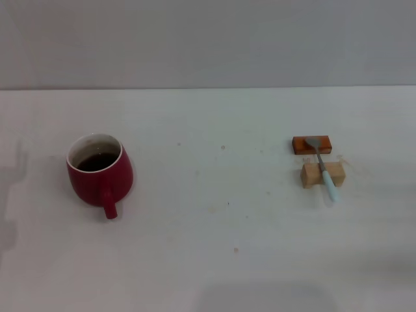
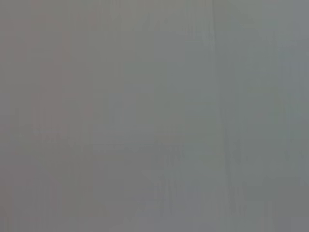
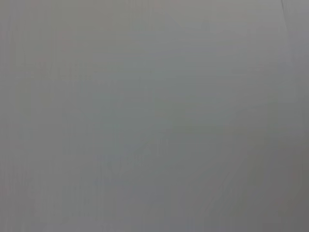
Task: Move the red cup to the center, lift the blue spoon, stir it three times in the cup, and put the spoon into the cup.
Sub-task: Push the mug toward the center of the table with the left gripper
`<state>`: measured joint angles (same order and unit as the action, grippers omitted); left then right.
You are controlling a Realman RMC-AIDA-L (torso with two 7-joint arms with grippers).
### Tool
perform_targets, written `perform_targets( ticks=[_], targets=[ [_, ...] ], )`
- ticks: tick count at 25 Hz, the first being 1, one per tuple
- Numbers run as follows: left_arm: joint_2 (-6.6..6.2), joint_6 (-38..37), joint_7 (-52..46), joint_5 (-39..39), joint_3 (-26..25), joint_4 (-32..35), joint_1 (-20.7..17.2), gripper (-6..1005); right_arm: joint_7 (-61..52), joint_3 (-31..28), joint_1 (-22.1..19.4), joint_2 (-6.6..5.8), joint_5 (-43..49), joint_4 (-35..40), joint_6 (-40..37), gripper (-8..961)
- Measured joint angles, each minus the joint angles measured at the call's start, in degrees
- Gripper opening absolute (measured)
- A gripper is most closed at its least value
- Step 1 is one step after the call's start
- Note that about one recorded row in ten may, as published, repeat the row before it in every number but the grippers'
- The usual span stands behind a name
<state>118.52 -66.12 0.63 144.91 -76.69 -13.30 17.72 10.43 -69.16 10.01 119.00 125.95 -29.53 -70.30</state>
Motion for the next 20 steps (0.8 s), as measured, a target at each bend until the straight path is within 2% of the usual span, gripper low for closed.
perform_targets(
  ticks=[3, 7, 13, 20],
  targets=[
    [-0.15, -0.11, 0.97, 0.08, 1.41, 0.07, -0.86, 723, 0.02, -0.01, -0.06, 0.00, 0.00, -0.01, -0.14, 833],
    [-0.18, -0.11, 3.69, 0.16, 2.85, 0.55, -1.40, 561, 0.03, -0.09, -0.10, 0.00, 0.00, -0.01, -0.19, 834],
    [0.10, 0.22, 17.63, 0.23, 8.35, 1.37, -1.94, 336, 0.03, -0.10, -0.08, 0.00, 0.00, -0.09, -0.21, 833],
    [0.13, 0.41, 22.92, 0.23, 10.35, 1.51, -2.07, 62, 0.03, -0.10, -0.13, 0.00, 0.00, -0.48, -0.14, 834]
  ],
)
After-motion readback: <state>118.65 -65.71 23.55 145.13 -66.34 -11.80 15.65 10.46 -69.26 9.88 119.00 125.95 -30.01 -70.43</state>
